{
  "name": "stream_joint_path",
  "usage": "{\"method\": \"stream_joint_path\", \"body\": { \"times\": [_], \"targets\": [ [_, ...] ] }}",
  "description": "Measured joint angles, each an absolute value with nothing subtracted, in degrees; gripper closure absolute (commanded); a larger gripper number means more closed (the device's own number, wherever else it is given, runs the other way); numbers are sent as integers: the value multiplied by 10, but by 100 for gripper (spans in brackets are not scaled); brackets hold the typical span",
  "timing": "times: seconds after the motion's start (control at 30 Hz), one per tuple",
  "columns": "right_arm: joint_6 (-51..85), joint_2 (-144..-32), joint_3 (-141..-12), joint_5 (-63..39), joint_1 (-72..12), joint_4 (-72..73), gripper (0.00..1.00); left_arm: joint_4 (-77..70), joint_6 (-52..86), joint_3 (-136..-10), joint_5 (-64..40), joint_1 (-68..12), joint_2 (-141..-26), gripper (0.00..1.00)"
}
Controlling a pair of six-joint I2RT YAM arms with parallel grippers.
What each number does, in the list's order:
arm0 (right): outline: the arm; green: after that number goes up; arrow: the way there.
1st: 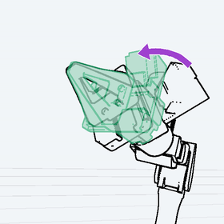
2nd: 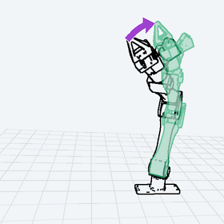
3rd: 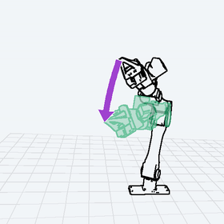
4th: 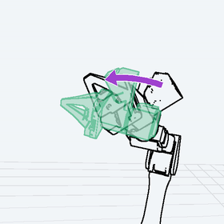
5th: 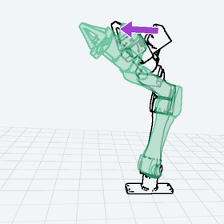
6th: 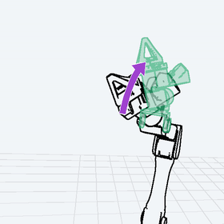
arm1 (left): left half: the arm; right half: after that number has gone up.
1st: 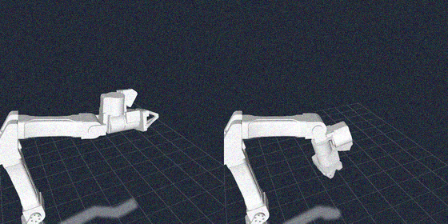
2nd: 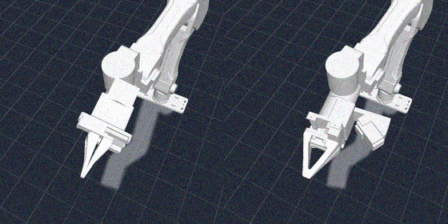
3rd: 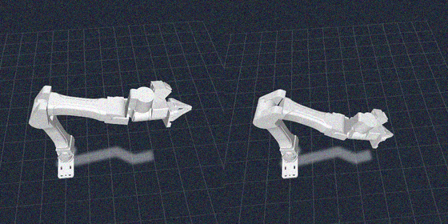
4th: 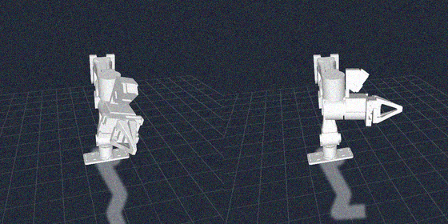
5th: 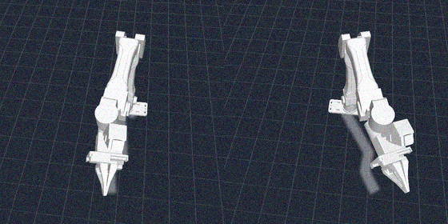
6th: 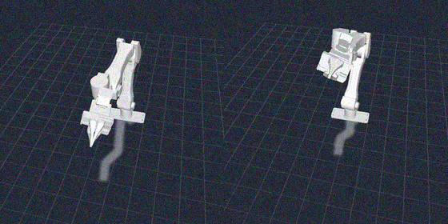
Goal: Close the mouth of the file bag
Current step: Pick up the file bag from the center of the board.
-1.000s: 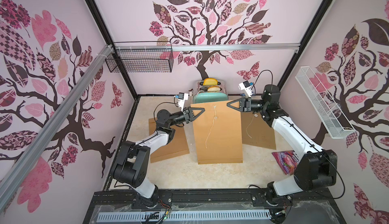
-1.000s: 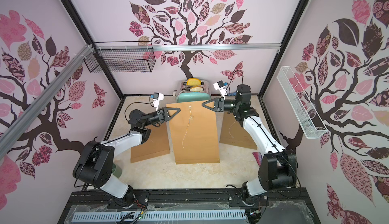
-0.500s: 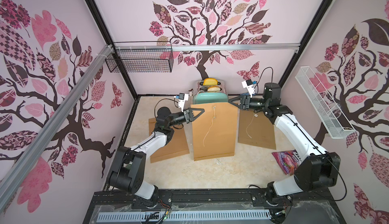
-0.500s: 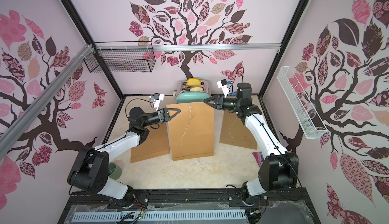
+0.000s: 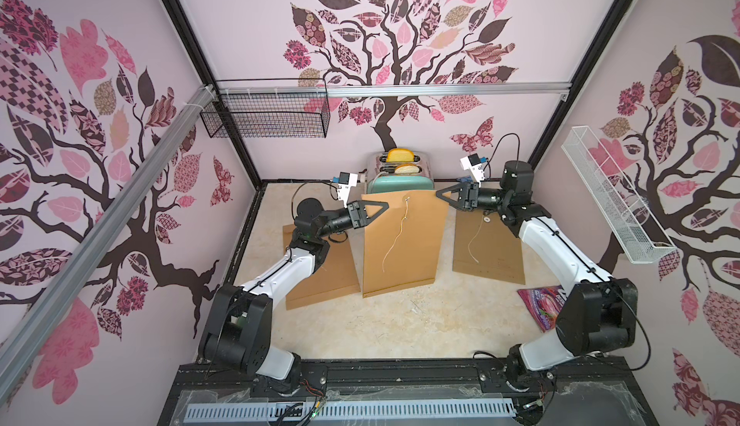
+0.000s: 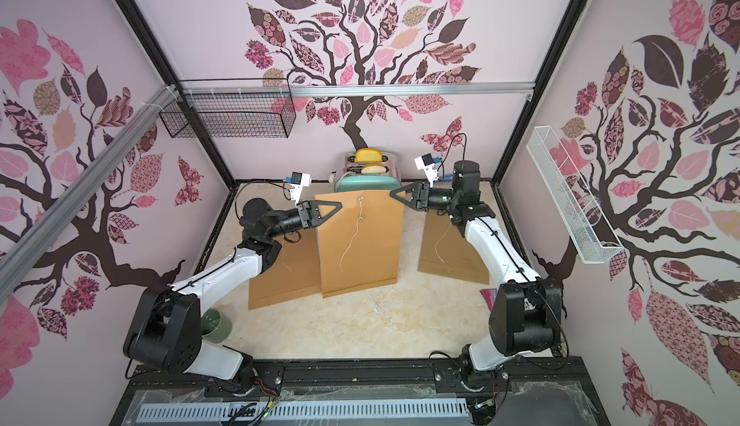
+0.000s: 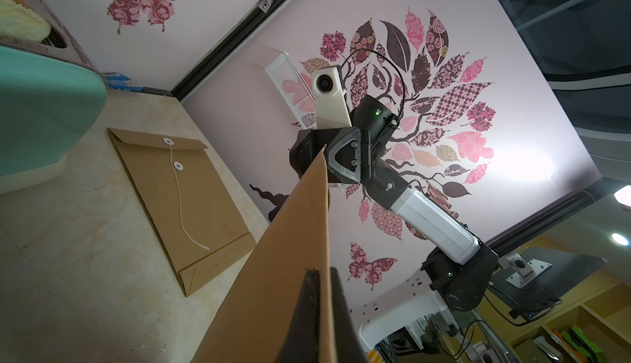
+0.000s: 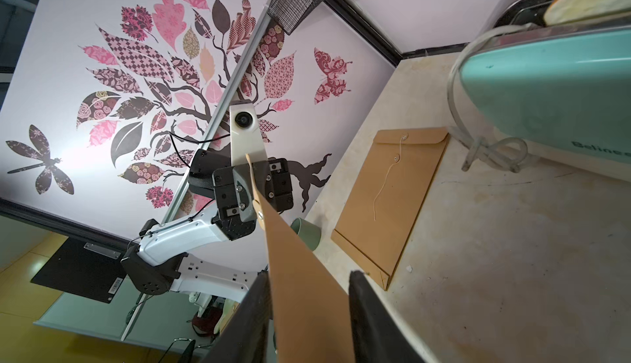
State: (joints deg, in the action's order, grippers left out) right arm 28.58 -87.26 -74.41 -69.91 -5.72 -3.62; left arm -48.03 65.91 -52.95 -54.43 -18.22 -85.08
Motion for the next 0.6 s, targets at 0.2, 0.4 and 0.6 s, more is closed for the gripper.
{"method": "stream_joint_path", "body": {
  "times": [0.2,0.4,0.6],
  "targets": [
    [309,-886,-757,-730,-54,3,78,-523,736,-536,-559,-178,-866,100],
    [402,-934,-761,-782,-54,101,100,-527,758,-536,-574,-164,-871,100],
    [455,-961,-796,-819,-58,113,100,-602,830,-543,-598,-142,-915,100]
  ]
}}
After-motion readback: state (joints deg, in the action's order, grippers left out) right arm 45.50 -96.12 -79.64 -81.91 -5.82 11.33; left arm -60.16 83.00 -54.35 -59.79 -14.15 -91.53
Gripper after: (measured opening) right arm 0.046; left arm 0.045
